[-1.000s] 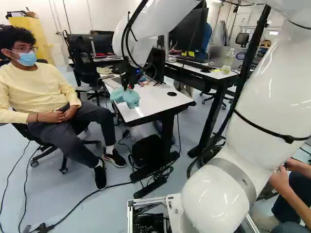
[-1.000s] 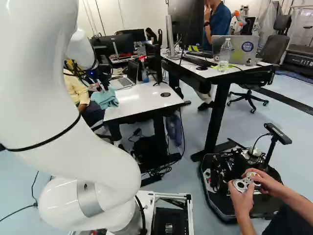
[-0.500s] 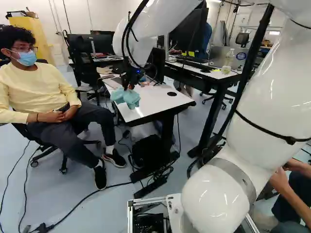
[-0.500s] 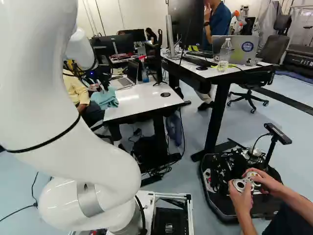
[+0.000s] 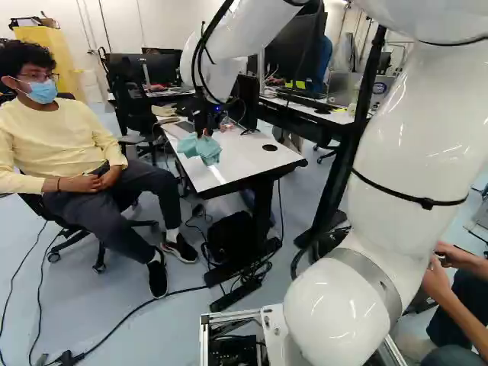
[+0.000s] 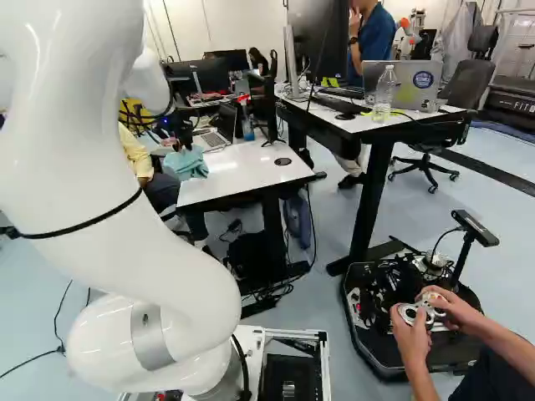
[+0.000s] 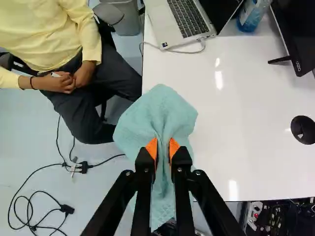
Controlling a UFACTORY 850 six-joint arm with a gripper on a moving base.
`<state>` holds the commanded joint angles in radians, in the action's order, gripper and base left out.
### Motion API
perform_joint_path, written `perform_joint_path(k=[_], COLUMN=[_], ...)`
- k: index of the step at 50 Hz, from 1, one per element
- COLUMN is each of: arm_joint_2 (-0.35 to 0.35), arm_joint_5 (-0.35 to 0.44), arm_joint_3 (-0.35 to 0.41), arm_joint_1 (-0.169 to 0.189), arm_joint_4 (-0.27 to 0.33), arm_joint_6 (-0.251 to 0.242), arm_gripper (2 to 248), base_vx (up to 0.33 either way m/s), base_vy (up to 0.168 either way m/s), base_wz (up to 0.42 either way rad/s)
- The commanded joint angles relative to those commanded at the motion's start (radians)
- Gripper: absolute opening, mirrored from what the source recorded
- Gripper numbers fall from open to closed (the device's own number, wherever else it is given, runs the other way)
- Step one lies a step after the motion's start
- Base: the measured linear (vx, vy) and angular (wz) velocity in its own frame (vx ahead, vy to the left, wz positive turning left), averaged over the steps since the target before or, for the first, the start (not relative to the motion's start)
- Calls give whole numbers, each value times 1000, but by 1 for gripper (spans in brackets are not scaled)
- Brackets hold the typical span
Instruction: Clean the table with the green towel
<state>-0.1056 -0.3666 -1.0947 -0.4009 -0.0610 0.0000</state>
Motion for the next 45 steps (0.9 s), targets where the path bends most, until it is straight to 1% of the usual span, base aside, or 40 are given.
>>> perform_joint_path(k=[29, 45], arm_joint_2=[-132, -214], arm_joint_5=[1, 22], arm_joint_3=[-147, -244], arm_joint_1=[33, 31], arm_joint_4=[0, 0], arm_joint_6=[0, 0], arm_gripper=[51, 51], base_vx=[0, 0], base_vy=[0, 0], base_wz=[0, 0])
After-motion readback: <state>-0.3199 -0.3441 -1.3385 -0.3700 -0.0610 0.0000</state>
